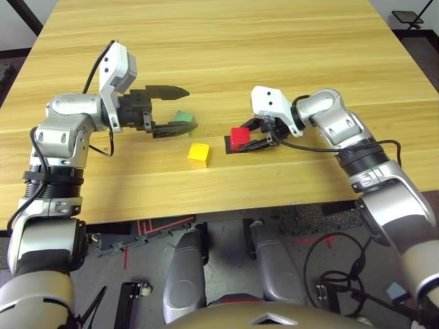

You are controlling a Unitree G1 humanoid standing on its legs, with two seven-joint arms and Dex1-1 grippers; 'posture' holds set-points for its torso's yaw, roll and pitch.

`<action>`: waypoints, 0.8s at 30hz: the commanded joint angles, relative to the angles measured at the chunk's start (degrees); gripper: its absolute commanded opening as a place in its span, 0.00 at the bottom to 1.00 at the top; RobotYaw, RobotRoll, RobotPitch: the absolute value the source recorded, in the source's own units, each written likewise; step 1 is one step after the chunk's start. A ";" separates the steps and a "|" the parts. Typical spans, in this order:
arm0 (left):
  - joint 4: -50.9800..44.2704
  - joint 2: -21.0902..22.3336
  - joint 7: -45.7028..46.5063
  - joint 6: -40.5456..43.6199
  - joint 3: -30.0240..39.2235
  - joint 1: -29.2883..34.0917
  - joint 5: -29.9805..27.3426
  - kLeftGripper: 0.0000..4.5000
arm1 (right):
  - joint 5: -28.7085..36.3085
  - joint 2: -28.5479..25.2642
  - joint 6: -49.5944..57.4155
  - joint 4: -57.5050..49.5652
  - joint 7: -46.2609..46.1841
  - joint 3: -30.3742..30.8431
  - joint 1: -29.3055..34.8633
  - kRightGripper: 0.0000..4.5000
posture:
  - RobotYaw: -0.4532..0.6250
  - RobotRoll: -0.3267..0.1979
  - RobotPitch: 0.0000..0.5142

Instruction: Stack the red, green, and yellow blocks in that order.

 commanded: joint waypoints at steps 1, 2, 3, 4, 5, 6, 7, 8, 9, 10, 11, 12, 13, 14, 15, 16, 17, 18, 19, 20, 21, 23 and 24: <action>-0.64 -0.09 0.04 -0.15 0.04 0.54 -0.20 1.00 | -0.88 0.35 -0.07 0.65 0.36 0.40 0.45 0.45 | 0.72 0.59 0.44; -0.62 -0.12 0.06 -0.15 0.04 0.50 -0.21 1.00 | -0.92 0.30 -0.16 0.66 0.38 0.41 0.45 0.45 | 0.72 0.59 0.44; -0.59 -0.15 0.08 -0.16 0.04 0.47 -0.20 1.00 | -0.95 0.18 -0.29 0.64 0.45 0.40 0.46 0.45 | 0.72 0.59 0.44; -0.50 -0.20 0.09 -0.20 0.05 0.42 -0.18 1.00 | -0.94 -0.03 -0.31 0.54 0.64 0.39 0.49 0.45 | 0.72 0.59 0.44; -0.39 -0.25 0.11 -0.27 0.05 0.36 -0.14 1.00 | -0.97 -0.18 -0.49 0.47 0.68 0.35 0.50 0.53 | 0.72 0.59 0.44; -0.28 -0.30 0.14 -0.31 0.04 0.29 -0.10 1.00 | -0.87 -0.30 -0.32 0.41 0.87 0.27 0.47 0.63 | 0.72 0.59 0.44; -0.16 -0.37 0.16 -0.36 0.01 0.21 -0.06 1.00 | -0.75 -0.40 -0.08 0.40 1.14 0.18 0.40 0.67 | 0.72 0.59 0.44; 0.13 -0.45 0.16 -0.46 -0.05 0.03 0.02 1.00 | -0.72 -0.38 0.03 0.62 1.31 0.10 0.22 0.75 | 0.71 0.59 0.44; 0.35 -0.51 0.15 -0.54 -0.10 -0.11 0.07 1.00 | -0.71 -0.34 0.16 0.81 1.40 0.00 0.08 0.82 | 0.71 0.59 0.44; 0.50 -0.58 0.15 -0.59 -0.16 -0.23 0.11 1.00 | -0.65 -0.26 0.34 1.00 1.36 -0.18 -0.08 0.90 | 0.71 0.59 0.44; 0.80 -0.68 0.12 -0.69 -0.23 -0.43 0.20 1.00 | -0.51 -0.17 0.71 1.20 1.49 -0.33 -0.33 0.97 | 0.71 0.59 0.44; 1.07 -0.78 0.08 -0.72 -0.30 -0.66 0.29 1.00 | -0.34 -0.15 1.02 1.27 1.57 -0.53 -0.58 0.99 | 0.71 0.59 0.44; 1.27 -0.85 0.04 -0.75 -0.34 -0.83 0.37 1.00 | -0.23 -0.14 1.21 1.32 1.64 -0.65 -0.75 0.99 | 0.71 0.59 0.44; 1.62 -0.92 -0.03 -0.83 -0.39 -1.07 0.46 1.00 | -0.07 -0.26 1.31 1.25 1.98 -0.79 -0.98 0.99 | 0.71 0.59 0.44; 1.92 -0.95 -0.09 -0.90 -0.43 -1.26 0.52 1.00 | 0.07 -0.41 1.40 1.14 2.31 -0.93 -1.18 0.99 | 0.70 0.60 0.43; 2.19 -0.96 -0.16 -0.98 -0.47 -1.43 0.58 1.00 | 0.34 -0.58 1.67 1.00 2.71 -1.19 -1.53 0.99 | 0.70 0.60 0.43; 2.36 -0.97 -0.20 -1.04 -0.51 -1.54 0.61 1.00 | 0.52 -0.68 1.86 0.92 2.98 -1.38 -1.77 0.99 | 0.70 0.60 0.43; 2.52 -0.96 -0.26 -1.09 -0.54 -1.61 0.65 1.00 | 1.14 -0.78 3.07 0.71 3.43 -1.84 -2.28 0.99 | 0.70 0.60 0.43; 2.72 -0.94 -0.34 -1.18 -0.59 -1.67 0.72 1.00 | 1.91 -1.00 4.49 0.28 4.13 -2.41 -2.90 0.99 | 0.70 0.60 0.43; 2.99 -0.91 -0.44 -1.31 -0.63 -1.70 0.80 1.00 | 2.73 -1.29 5.89 -0.33 4.94 -2.98 -3.45 0.99 | 0.70 0.60 0.44; 3.39 -0.89 -0.52 -1.52 -0.72 -1.75 0.97 1.00 | 3.85 -1.77 7.61 -1.24 6.14 -3.64 -3.97 0.99 | 0.70 0.60 0.43; 4.30 -0.85 -0.70 -1.89 -0.87 -1.86 1.32 1.00 | 5.73 -2.69 11.00 -2.65 7.97 -4.82 -4.89 0.99 | 0.70 0.60 0.43; 4.85 -0.83 -0.79 -2.11 -0.92 -1.94 1.50 1.00 | 6.47 -3.08 12.65 -3.10 8.49 -5.29 -5.32 0.99 | 0.70 0.61 0.43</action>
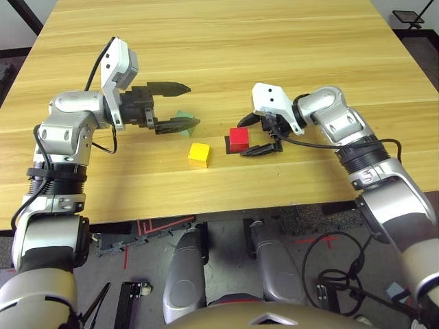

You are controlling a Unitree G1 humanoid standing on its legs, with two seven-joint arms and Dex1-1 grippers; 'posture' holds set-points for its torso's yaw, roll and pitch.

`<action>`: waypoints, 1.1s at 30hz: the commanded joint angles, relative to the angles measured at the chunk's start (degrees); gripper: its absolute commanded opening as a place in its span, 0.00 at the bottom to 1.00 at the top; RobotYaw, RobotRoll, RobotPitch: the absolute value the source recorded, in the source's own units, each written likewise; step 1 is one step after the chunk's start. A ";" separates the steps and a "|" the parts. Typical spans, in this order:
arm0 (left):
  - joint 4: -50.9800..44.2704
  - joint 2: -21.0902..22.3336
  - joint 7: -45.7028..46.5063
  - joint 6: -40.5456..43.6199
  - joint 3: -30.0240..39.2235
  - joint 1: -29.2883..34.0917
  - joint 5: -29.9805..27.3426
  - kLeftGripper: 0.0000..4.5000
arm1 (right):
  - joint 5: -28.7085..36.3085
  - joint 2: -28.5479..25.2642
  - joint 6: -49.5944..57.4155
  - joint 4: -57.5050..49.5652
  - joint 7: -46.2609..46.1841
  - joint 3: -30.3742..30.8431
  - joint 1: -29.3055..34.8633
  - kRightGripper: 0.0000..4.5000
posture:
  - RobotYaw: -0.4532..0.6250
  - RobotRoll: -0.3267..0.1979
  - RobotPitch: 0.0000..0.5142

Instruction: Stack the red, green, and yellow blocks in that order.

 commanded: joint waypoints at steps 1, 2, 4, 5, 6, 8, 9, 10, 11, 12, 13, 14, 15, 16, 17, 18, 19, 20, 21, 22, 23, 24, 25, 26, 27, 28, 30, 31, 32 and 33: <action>1.91 0.21 -0.73 -1.40 -0.88 -0.40 1.42 1.00 | 3.50 -1.68 5.80 -3.07 2.94 -2.45 -1.51 0.99 | 0.70 0.61 0.43; 2.81 0.21 -0.77 -1.80 -1.00 -0.55 1.79 1.00 | 4.27 -2.36 7.25 -3.74 3.60 -2.97 -1.70 0.99 | 0.70 0.61 0.43; 5.37 0.30 -0.72 -3.15 -1.21 -0.89 2.90 1.00 | 5.88 -4.05 9.53 -5.27 4.83 -4.21 -1.59 0.99 | 0.69 0.61 0.43; 7.06 0.36 -0.66 -4.16 -1.26 -1.12 3.59 1.00 | 6.91 -5.17 10.09 -6.26 5.60 -5.05 -1.09 0.99 | 0.69 0.61 0.43; 8.60 0.45 -0.73 -5.05 -1.19 -1.33 4.13 1.00 | 7.83 -6.17 10.52 -7.20 6.27 -5.75 -0.54 0.99 | 0.69 0.61 0.42; 11.27 0.56 -0.82 -6.63 -1.05 -1.85 5.04 1.00 | 9.48 -7.85 11.02 -8.62 7.13 -6.99 0.59 0.99 | 0.69 0.61 0.42; 12.41 0.57 -0.97 -7.33 -1.00 -2.12 5.36 1.00 | 10.28 -8.64 11.12 -8.98 7.40 -7.71 1.20 0.99 | 0.69 0.61 0.42; 13.50 0.61 -1.13 -7.99 -0.91 -2.36 5.68 1.00 | 10.77 -9.70 10.86 -9.08 7.53 -8.50 2.07 0.99 | 0.68 0.61 0.42; 14.49 0.63 -1.32 -8.66 -0.85 -2.57 5.98 1.00 | 10.85 -10.61 9.99 -8.95 7.25 -9.18 2.95 0.99 | 0.68 0.62 0.41; 15.36 0.67 -1.54 -9.24 -0.79 -2.73 6.19 1.00 | 10.89 -11.29 9.11 -8.73 6.79 -9.81 3.76 0.99 | 0.68 0.62 0.41; 16.11 0.71 -1.71 -9.76 -0.78 -2.88 6.40 1.00 | 10.91 -11.82 8.82 -8.49 6.43 -10.21 4.33 0.99 | 0.68 0.62 0.40; 16.82 0.69 -1.79 -10.28 -0.87 -3.04 6.67 1.00 | 10.69 -12.30 8.00 -8.06 5.93 -10.66 4.89 0.99 | 0.68 0.62 0.40; 17.54 0.69 -1.91 -10.79 -0.92 -3.20 6.95 1.00 | 10.50 -12.58 7.41 -7.83 5.28 -11.02 5.33 0.99 | 0.67 0.63 0.40; 18.39 0.64 -1.96 -11.47 -1.02 -3.43 7.36 1.00 | 10.42 -12.79 6.96 -7.52 4.49 -11.50 5.79 0.99 | 0.67 0.63 0.39; 19.15 0.60 -2.06 -12.09 -1.04 -3.63 7.73 1.00 | 10.50 -12.90 6.79 -7.54 3.85 -11.91 6.26 0.99 | 0.67 0.64 0.39; 19.98 0.51 -2.16 -12.67 -1.07 -3.91 8.10 1.00 | 10.68 -12.99 6.71 -7.94 3.25 -12.37 6.93 0.99 | 0.67 0.64 0.39; 20.71 0.51 -2.34 -13.22 -1.08 -4.15 8.38 1.00 | 10.90 -13.02 6.78 -8.63 2.69 -12.74 7.61 0.99 | 0.66 0.64 0.38; 21.33 0.47 -2.52 -13.58 -1.10 -4.42 8.58 1.00 | 11.24 -13.11 7.07 -9.54 2.31 -13.10 8.36 0.99 | 0.66 0.65 0.38; 21.97 0.42 -2.71 -13.93 -1.16 -4.77 8.78 1.00 | 11.64 -13.34 7.44 -10.75 2.08 -13.44 9.33 0.99 | 0.66 0.65 0.38; 22.55 0.38 -2.91 -14.30 -1.23 -5.08 9.00 1.00 | 11.97 -13.58 7.71 -11.88 1.95 -13.70 10.24 0.99 | 0.66 0.65 0.38; 23.11 0.31 -3.18 -14.68 -1.31 -5.37 9.25 1.00 | 12.37 -13.97 8.07 -13.08 1.98 -13.94 11.23 0.99 | 0.65 0.65 0.38; 23.67 0.23 -3.47 -15.10 -1.38 -5.64 9.52 1.00 | 12.69 -14.32 8.43 -14.00 1.95 -14.08 11.96 0.99 | 0.65 0.65 0.37; 24.18 0.09 -3.76 -15.62 -1.50 -5.86 9.85 1.00 | 12.82 -14.75 8.57 -14.59 1.79 -14.24 12.58 0.99 | 0.65 0.66 0.37; 24.64 -0.02 -4.03 -16.04 -1.55 -6.04 10.08 1.00 | 12.94 -15.15 8.71 -15.04 1.62 -14.30 13.03 0.99 | 0.65 0.66 0.37; 25.06 -0.13 -4.45 -16.49 -1.65 -6.16 10.25 1.00 | 13.08 -15.70 8.93 -15.37 1.53 -14.40 13.39 0.99 | 0.64 0.65 0.37; 25.46 -0.27 -4.93 -17.03 -1.70 -6.28 10.30 1.00 | 13.23 -16.22 9.02 -15.63 1.48 -14.47 13.66 0.99 | 0.64 0.65 0.37; 26.43 -0.53 -5.81 -18.92 -2.07 -6.47 10.83 1.00 | 13.72 -17.15 9.70 -16.31 1.50 -14.72 13.97 0.99 | 0.64 0.65 0.37; 27.16 -0.72 -6.30 -20.45 -2.40 -6.51 11.29 1.00 | 14.00 -17.52 10.03 -16.72 1.50 -14.82 14.09 0.99 | 0.64 0.65 0.37; 27.98 -0.94 -6.58 -21.88 -2.70 -6.61 11.73 1.00 | 14.25 -17.77 10.34 -17.09 1.45 -14.87 14.17 0.99 | 0.64 0.64 0.36; 29.43 -1.49 -6.52 -23.92 -3.13 -7.04 12.51 1.00 | 14.44 -17.89 10.59 -17.40 1.30 -14.86 14.22 0.99 | 0.64 0.64 0.36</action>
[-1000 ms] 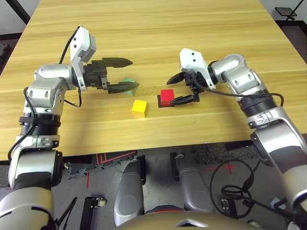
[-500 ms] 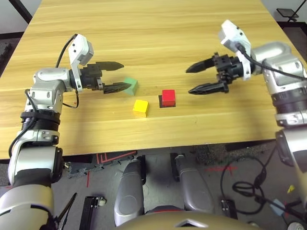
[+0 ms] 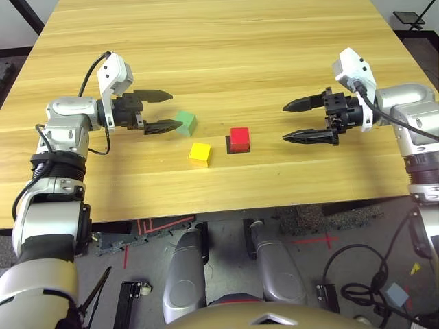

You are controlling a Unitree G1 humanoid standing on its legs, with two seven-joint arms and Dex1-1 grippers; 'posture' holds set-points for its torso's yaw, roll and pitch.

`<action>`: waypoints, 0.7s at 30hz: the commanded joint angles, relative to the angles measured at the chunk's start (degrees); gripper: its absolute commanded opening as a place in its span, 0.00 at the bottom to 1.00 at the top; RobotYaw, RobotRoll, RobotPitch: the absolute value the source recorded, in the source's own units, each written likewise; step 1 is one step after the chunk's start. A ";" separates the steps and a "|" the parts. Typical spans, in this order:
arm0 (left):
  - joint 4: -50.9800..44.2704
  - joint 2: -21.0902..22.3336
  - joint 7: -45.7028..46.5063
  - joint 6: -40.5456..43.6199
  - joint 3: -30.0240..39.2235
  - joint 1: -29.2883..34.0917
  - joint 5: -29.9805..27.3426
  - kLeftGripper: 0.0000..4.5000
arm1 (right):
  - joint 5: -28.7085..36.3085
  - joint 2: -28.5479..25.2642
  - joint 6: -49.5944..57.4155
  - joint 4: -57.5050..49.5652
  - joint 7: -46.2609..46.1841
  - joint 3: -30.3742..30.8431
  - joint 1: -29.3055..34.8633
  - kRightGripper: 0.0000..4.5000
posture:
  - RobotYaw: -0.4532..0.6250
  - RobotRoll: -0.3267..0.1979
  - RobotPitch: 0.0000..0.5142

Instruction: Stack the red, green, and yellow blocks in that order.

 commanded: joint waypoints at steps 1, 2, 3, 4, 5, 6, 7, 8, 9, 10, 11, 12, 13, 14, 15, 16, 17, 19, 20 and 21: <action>4.39 -1.38 -1.10 -6.36 -1.96 -0.98 2.98 1.00 | 1.61 -1.12 1.20 -2.21 -0.28 -1.15 0.86 0.99 | 0.64 0.64 0.36; 5.58 -1.81 -1.09 -7.48 -2.09 -1.48 3.35 1.00 | 1.69 -1.10 1.31 -2.35 -0.45 -1.12 0.85 0.99 | 0.64 0.64 0.36; 6.92 -2.41 -1.17 -8.47 -2.18 -2.22 3.63 1.00 | 1.75 -1.00 1.42 -2.42 -0.65 -1.07 0.76 0.99 | 0.64 0.64 0.36; 8.47 -3.21 -1.03 -9.85 -2.65 -3.15 4.36 1.00 | 1.83 -0.87 1.49 -2.46 -0.81 -1.00 0.63 0.99 | 0.64 0.64 0.36; 9.78 -3.77 -0.97 -10.99 -2.97 -3.88 4.94 1.00 | 1.92 -0.77 1.57 -2.53 -0.98 -0.90 0.54 0.99 | 0.64 0.64 0.36; 11.47 -4.57 -0.60 -11.66 -3.27 -4.94 5.64 1.00 | 2.11 -0.66 1.69 -2.68 -1.03 -0.76 0.45 0.99 | 0.63 0.64 0.36; 13.01 -5.23 -0.15 -11.88 -3.40 -5.88 6.12 1.00 | 2.29 -0.61 1.81 -2.89 -1.08 -0.63 0.44 0.99 | 0.63 0.64 0.36; 14.49 -5.81 0.16 -11.94 -3.39 -6.79 6.43 1.00 | 2.44 -0.52 1.99 -3.19 -1.19 -0.55 0.44 0.99 | 0.63 0.64 0.37; 15.68 -6.20 0.33 -12.13 -3.34 -7.48 6.69 1.00 | 2.53 -0.46 2.13 -3.41 -1.28 -0.51 0.45 0.99 | 0.63 0.64 0.37; 17.05 -6.61 1.68 -12.26 -3.28 -8.23 7.29 1.00 | 2.64 -0.41 2.33 -3.71 -1.38 -0.55 0.53 0.99 | 0.62 0.64 0.37; 18.23 -6.95 2.66 -12.25 -3.15 -8.88 7.68 1.00 | 2.75 -0.34 2.50 -3.98 -1.49 -0.61 0.60 0.99 | 0.62 0.64 0.38; 19.22 -7.24 3.15 -12.26 -3.04 -9.35 7.91 1.00 | 2.96 -0.26 2.79 -4.30 -1.67 -0.72 0.73 0.99 | 0.62 0.64 0.38; 19.97 -7.44 3.37 -12.34 -2.94 -9.71 8.07 1.00 | 3.13 -0.22 2.99 -4.51 -1.81 -0.79 0.83 0.99 | 0.62 0.64 0.38; 20.49 -7.51 3.02 -12.93 -3.01 -9.87 8.27 1.00 | 3.22 -0.20 3.04 -4.77 -2.06 -0.81 1.02 0.99 | 0.61 0.64 0.38; 20.85 -7.54 2.60 -13.37 -3.07 -9.93 8.47 1.00 | 3.32 -0.20 3.10 -5.03 -2.29 -0.83 1.23 0.99 | 0.61 0.65 0.39; 21.11 -7.53 2.26 -13.70 -3.17 -9.94 8.71 1.00 | 3.50 -0.24 3.36 -5.22 -2.47 -0.86 1.40 0.99 | 0.61 0.65 0.39; 21.33 -7.50 2.01 -13.91 -3.18 -9.98 8.88 1.00 | 3.68 -0.27 3.63 -5.42 -2.61 -0.88 1.50 0.99 | 0.61 0.65 0.39; 21.78 -7.35 1.11 -14.00 -3.26 -10.11 9.11 1.00 | 3.68 -0.39 3.51 -5.56 -2.84 -0.87 1.80 0.99 | 0.61 0.65 0.40; 21.98 -7.20 0.64 -14.06 -3.29 -10.18 9.20 1.00 | 3.69 -0.38 3.49 -5.49 -3.01 -0.87 1.85 0.99 | 0.61 0.65 0.40; 22.14 -7.01 0.06 -14.01 -3.32 -10.28 9.28 1.00 | 3.70 -0.37 3.41 -5.36 -3.15 -0.82 1.84 0.99 | 0.61 0.65 0.40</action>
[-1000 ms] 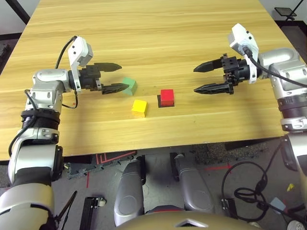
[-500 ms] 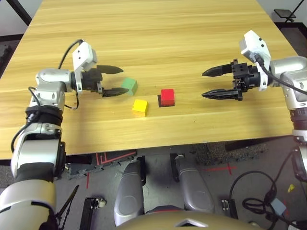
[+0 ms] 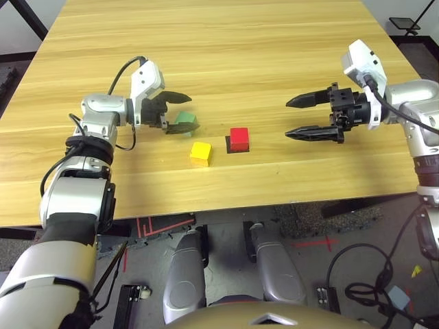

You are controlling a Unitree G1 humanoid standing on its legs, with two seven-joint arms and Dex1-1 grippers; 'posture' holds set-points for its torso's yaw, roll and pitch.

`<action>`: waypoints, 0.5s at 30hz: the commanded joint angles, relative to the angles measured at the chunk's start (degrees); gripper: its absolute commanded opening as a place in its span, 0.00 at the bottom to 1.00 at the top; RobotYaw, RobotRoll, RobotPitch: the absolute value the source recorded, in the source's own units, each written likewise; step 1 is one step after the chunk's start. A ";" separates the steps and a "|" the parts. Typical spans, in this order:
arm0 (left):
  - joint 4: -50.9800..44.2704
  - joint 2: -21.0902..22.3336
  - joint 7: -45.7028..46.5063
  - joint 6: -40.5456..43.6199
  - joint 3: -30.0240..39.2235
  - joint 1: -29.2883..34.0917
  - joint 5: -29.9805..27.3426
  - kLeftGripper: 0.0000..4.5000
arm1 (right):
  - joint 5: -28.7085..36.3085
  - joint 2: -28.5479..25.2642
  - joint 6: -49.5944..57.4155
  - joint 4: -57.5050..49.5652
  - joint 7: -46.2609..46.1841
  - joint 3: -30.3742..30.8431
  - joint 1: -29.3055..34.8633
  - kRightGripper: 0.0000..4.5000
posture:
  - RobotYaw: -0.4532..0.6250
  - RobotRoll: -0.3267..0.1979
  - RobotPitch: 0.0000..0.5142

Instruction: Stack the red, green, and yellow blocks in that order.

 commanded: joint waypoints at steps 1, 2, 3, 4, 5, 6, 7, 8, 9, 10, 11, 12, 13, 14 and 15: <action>1.28 0.79 -2.34 -0.46 -0.35 -0.74 1.26 1.00 | 0.33 -0.42 0.05 -0.70 -0.57 -0.20 0.75 0.99 | 0.61 0.65 0.40; 1.34 1.03 -2.58 -0.44 -0.37 -0.84 1.45 1.00 | 0.39 -0.35 0.02 -0.66 -0.71 -0.17 0.71 0.99 | 0.61 0.65 0.40; 1.53 1.25 -2.47 -0.60 -0.39 -0.96 1.73 1.00 | 0.54 -0.23 0.15 -0.69 -0.78 -0.15 0.67 0.99 | 0.61 0.65 0.40; 1.72 1.38 -2.24 -0.71 -0.37 -1.06 1.94 1.00 | 0.62 -0.13 0.13 -0.77 -0.82 -0.09 0.68 0.99 | 0.61 0.65 0.40; 2.01 1.43 -1.99 -0.90 -0.35 -1.19 2.20 1.00 | 0.72 0.01 0.12 -0.88 -0.88 0.00 0.71 0.99 | 0.61 0.65 0.40; 2.21 1.47 -1.81 -1.09 -0.32 -1.26 2.40 1.00 | 0.88 0.07 0.21 -1.10 -0.93 0.06 0.79 0.99 | 0.62 0.66 0.40; 2.45 1.47 -1.59 -1.37 -0.32 -1.33 2.68 1.00 | 0.97 0.13 0.23 -1.22 -0.98 0.11 0.83 0.99 | 0.62 0.66 0.40; 2.79 1.43 -1.33 -1.84 -0.38 -1.37 3.04 1.00 | 0.94 0.24 0.11 -1.13 -1.02 0.20 0.77 0.99 | 0.62 0.66 0.40; 3.19 1.34 -1.05 -2.24 -0.45 -1.41 3.39 1.00 | 0.87 0.41 -0.02 -0.84 -1.03 0.30 0.57 0.99 | 0.62 0.66 0.40; 3.47 1.29 -0.94 -2.58 -0.51 -1.44 3.64 1.00 | 0.82 0.53 -0.08 -0.64 -1.05 0.36 0.38 0.99 | 0.62 0.66 0.41; 3.68 1.27 -0.96 -2.86 -0.58 -1.45 3.82 1.00 | 0.76 0.63 -0.17 -0.47 -1.09 0.40 0.23 0.99 | 0.62 0.66 0.41; 3.88 1.23 -0.95 -3.15 -0.68 -1.49 4.07 1.00 | 0.64 0.77 -0.33 -0.17 -1.16 0.45 0.00 0.99 | 0.62 0.66 0.41; 4.07 1.20 -1.02 -3.33 -0.76 -1.54 4.27 1.00 | 0.56 0.88 -0.46 0.10 -1.21 0.49 -0.21 0.99 | 0.62 0.66 0.41; 4.26 1.19 -1.18 -3.45 -0.84 -1.55 4.50 1.00 | 0.50 0.97 -0.54 0.31 -1.24 0.50 -0.38 0.99 | 0.62 0.66 0.42; 4.51 1.19 -1.29 -3.61 -0.92 -1.53 4.78 1.00 | 0.41 1.10 -0.64 0.57 -1.31 0.53 -0.56 0.99 | 0.62 0.66 0.42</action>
